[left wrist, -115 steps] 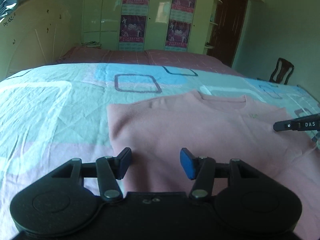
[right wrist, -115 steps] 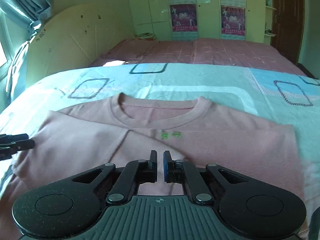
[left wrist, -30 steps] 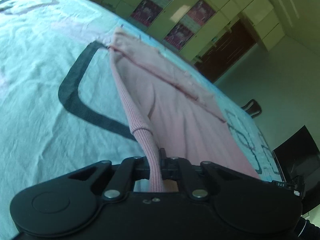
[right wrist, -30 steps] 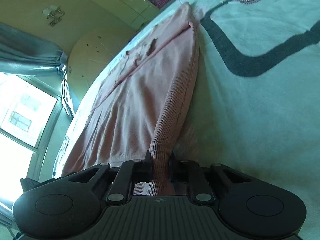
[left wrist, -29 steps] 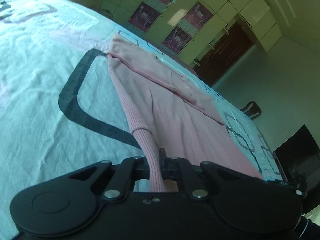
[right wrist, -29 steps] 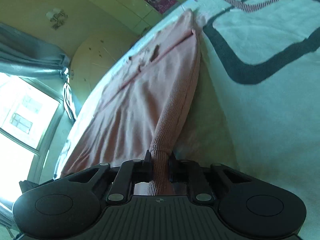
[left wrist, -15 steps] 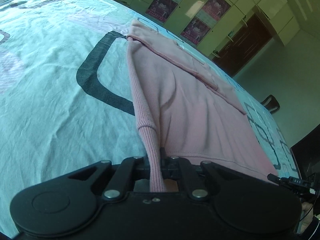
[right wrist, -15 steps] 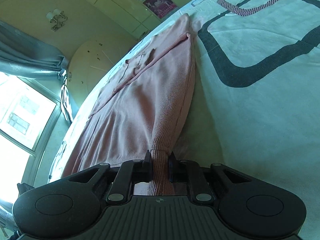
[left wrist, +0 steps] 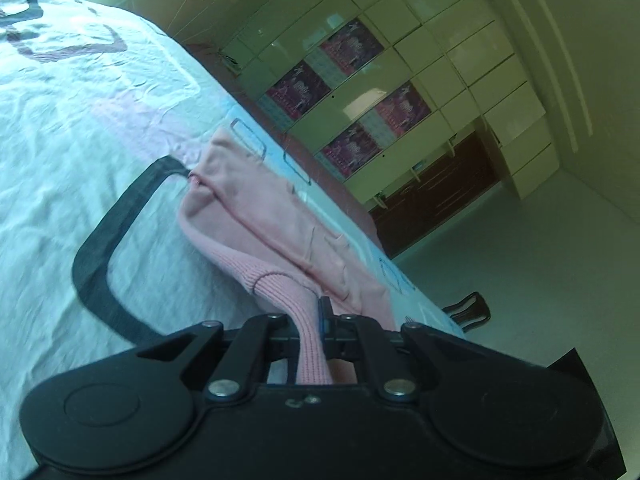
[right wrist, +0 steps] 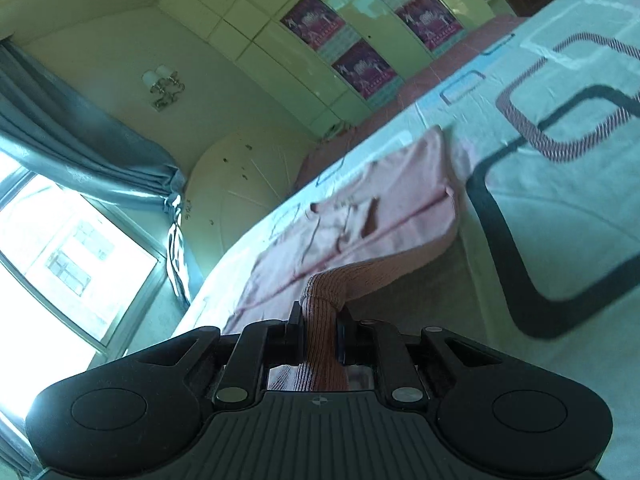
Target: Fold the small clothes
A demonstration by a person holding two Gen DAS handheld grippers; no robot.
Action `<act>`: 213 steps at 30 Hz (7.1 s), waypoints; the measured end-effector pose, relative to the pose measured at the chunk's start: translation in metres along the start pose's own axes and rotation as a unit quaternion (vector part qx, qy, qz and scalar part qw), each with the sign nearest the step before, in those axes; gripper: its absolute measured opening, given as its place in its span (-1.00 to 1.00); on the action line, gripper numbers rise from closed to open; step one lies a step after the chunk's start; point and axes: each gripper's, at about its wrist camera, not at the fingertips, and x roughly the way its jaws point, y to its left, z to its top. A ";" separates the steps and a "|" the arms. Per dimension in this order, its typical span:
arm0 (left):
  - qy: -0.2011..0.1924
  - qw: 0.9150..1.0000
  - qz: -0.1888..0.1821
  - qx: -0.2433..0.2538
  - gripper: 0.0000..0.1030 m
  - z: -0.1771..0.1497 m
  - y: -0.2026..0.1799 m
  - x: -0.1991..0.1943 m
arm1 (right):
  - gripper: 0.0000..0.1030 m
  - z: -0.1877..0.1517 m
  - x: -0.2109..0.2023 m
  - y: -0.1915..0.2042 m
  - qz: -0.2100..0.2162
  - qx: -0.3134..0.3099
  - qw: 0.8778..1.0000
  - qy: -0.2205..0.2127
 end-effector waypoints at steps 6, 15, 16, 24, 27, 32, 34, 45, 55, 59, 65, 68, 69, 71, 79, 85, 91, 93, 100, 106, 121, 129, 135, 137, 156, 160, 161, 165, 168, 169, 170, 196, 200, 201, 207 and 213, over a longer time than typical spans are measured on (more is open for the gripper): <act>-0.010 1.000 -0.016 -0.009 -0.93 0.046 -0.013 0.060 | -0.74 0.057 0.043 0.000 -0.014 0.035 0.999 -0.009; 0.013 0.999 0.005 -0.037 -0.94 0.110 0.003 0.173 | -0.73 0.127 0.143 -0.031 -0.052 0.076 0.996 0.009; 0.017 0.999 0.008 -0.039 -0.94 0.120 0.007 0.185 | -0.73 0.132 0.155 -0.036 -0.055 0.080 0.995 0.013; 0.074 0.996 0.052 -0.025 -0.93 0.161 0.036 0.276 | -0.73 0.160 0.252 -0.086 -0.090 0.132 0.986 0.045; 0.091 0.993 0.066 -0.021 -0.93 0.166 0.049 0.302 | -0.73 0.164 0.279 -0.101 -0.108 0.133 0.984 0.057; 0.098 0.992 0.070 -0.025 -0.57 0.171 0.065 0.323 | -0.47 0.168 0.296 -0.125 -0.105 0.151 0.982 0.041; 0.084 0.995 0.049 -0.021 -0.14 0.177 0.065 0.320 | -0.12 0.174 0.288 -0.129 -0.116 0.154 0.981 0.007; 0.156 0.938 0.149 0.271 0.07 0.183 0.028 0.350 | 0.07 0.180 0.316 -0.083 -0.186 -0.125 0.970 0.091; 0.162 0.910 0.140 0.356 -0.86 0.168 0.016 0.363 | -0.83 0.150 0.352 -0.081 -0.215 -0.250 0.933 0.142; 0.065 0.946 0.116 0.295 -0.86 0.188 0.021 0.341 | -0.83 0.151 0.331 -0.076 -0.200 -0.251 0.945 0.070; 0.096 0.944 0.180 0.261 -0.86 0.186 0.036 0.375 | -0.83 0.149 0.365 -0.091 -0.249 -0.235 0.934 0.103; 0.095 0.937 0.196 0.274 -0.85 0.179 0.038 0.380 | -0.83 0.144 0.366 -0.094 -0.257 -0.227 0.934 0.100; 0.095 0.934 0.196 0.282 -0.84 0.178 0.038 0.379 | -0.83 0.145 0.365 -0.094 -0.258 -0.223 0.935 0.101; 0.093 0.928 0.203 0.298 -0.65 0.176 0.036 0.375 | -0.82 0.148 0.363 -0.090 -0.263 -0.221 0.934 0.104; 0.114 0.916 0.077 0.377 0.05 0.111 -0.050 0.351 | -0.17 0.089 0.375 -0.005 -0.149 -0.304 0.933 0.126; 0.159 0.906 0.100 0.379 0.22 0.076 -0.050 0.389 | -0.19 0.046 0.416 0.007 -0.142 -0.333 0.917 0.167; 0.097 0.917 0.210 0.325 0.23 0.128 0.026 0.348 | -0.23 0.103 0.366 -0.058 -0.257 -0.269 0.922 0.107; 0.094 0.933 0.185 0.293 0.06 0.145 0.043 0.338 | -0.23 0.120 0.350 -0.079 -0.275 -0.246 0.924 0.096; 0.093 0.905 0.201 0.363 0.26 0.139 0.013 0.358 | -0.23 0.129 0.351 -0.068 -0.267 -0.263 0.923 0.087; 0.106 0.904 0.194 0.367 0.30 0.147 0.012 0.392 | -0.23 0.142 0.381 -0.073 -0.274 -0.258 0.921 0.104; 0.075 0.903 0.199 0.373 0.72 0.115 -0.026 0.362 | 0.45 0.097 0.357 -0.012 -0.203 -0.308 0.927 0.069; 0.083 0.910 0.179 0.364 0.61 0.054 -0.056 0.338 | 0.27 0.034 0.355 0.022 -0.147 -0.332 0.926 0.099; 0.111 0.905 0.192 0.363 0.65 0.034 -0.047 0.338 | 0.27 0.009 0.366 0.021 -0.158 -0.355 0.910 0.144; 0.104 0.908 0.193 0.356 0.70 0.038 -0.040 0.329 | 0.27 0.015 0.356 0.013 -0.162 -0.345 0.914 0.137; 0.103 0.891 0.213 0.388 0.74 -0.010 -0.054 0.292 | 0.27 -0.013 0.306 0.007 -0.237 -0.313 0.910 0.134; 0.100 0.889 0.212 0.393 0.60 -0.012 -0.054 0.274 | 0.26 -0.016 0.288 0.011 -0.232 -0.301 0.917 0.119; 0.098 0.890 0.210 0.393 0.61 -0.012 -0.055 0.270 | 0.26 -0.018 0.283 0.015 -0.221 -0.302 0.920 0.116; 0.110 0.888 0.205 0.397 0.62 -0.028 -0.056 0.268 | -0.10 -0.038 0.283 0.016 -0.218 -0.306 0.916 0.143; 0.106 0.892 0.206 0.388 0.63 -0.033 -0.051 0.261 | -0.11 -0.043 0.274 0.010 -0.222 -0.303 0.917 0.137; 0.105 0.893 0.207 0.386 0.66 -0.033 -0.049 0.258 | -0.11 -0.043 0.269 0.008 -0.223 -0.302 0.917 0.136; 0.104 0.893 0.208 0.385 0.66 -0.032 -0.046 0.254 | -0.11 -0.043 0.264 0.005 -0.224 -0.301 0.917 0.136; 0.071 0.904 0.267 0.328 0.62 0.020 0.016 0.192 | -0.40 -0.009 0.199 -0.046 -0.299 -0.262 0.912 0.101; 0.076 0.917 0.270 0.283 0.33 0.017 0.009 0.178 | -0.40 -0.009 0.180 -0.031 -0.274 -0.249 0.927 0.055; 0.075 0.920 0.264 0.279 0.33 0.015 0.006 0.176 | -0.60 -0.010 0.176 -0.027 -0.263 -0.245 0.932 0.048; 0.074 0.942 0.248 0.213 0.10 0.010 0.002 0.186 | -0.98 -0.007 0.184 -0.010 -0.223 -0.206 0.952 0.034; 0.053 0.967 0.214 0.126 0.16 0.016 0.019 0.188 | -0.98 -0.006 0.207 0.006 -0.190 -0.217 0.956 0.048</act>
